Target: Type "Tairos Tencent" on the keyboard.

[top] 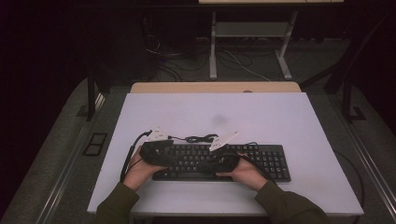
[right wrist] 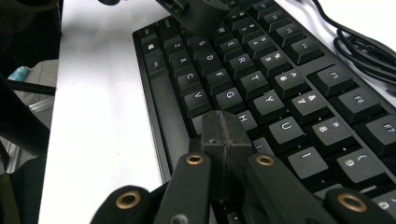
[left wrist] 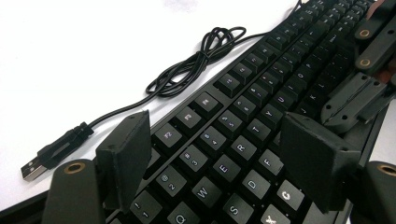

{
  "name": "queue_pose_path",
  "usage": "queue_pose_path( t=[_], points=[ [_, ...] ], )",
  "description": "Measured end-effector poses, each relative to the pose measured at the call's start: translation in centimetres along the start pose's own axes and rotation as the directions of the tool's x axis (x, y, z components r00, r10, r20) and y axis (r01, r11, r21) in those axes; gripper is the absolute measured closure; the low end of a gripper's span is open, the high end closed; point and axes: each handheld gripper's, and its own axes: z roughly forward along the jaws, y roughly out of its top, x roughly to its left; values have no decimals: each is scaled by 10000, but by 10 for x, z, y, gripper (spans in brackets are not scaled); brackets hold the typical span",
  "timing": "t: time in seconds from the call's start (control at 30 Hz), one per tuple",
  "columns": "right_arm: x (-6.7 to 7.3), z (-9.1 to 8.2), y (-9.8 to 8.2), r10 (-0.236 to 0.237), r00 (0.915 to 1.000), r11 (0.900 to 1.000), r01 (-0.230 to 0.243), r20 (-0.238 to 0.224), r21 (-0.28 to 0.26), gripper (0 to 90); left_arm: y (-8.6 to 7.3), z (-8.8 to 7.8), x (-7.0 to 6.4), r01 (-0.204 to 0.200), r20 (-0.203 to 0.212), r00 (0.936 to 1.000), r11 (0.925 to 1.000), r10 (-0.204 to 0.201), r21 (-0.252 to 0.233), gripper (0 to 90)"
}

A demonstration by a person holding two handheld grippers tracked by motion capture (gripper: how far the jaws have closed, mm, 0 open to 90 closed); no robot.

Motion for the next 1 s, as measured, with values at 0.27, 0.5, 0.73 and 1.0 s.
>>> queue_pose_path(
  t=[0.27, 0.5, 0.73, 1.0],
  points=[
    [1, 2, -1, -28, 10000, 9999, 28, 35, 139, 891, 0, 0, 0, 47, -34, 10000, 10000, -47, -43, 252],
    [0, 3, -1, -26, 10000, 9998, 26, -8, 174, 891, 0, 0, 0, 20, -53, 10000, 10000, -20, -49, 251],
    [-1, -2, 1, 4, 10000, 10000, -4, -18, -78, 881, 0, 0, 0, 49, -60, 10000, 9999, -50, -87, 252],
    [-3, -9, 2, 122, 9999, 9992, -122, -15, -381, 762, 0, 0, 0, 12, -66, 10000, 10000, -12, -67, 252]
  ],
)
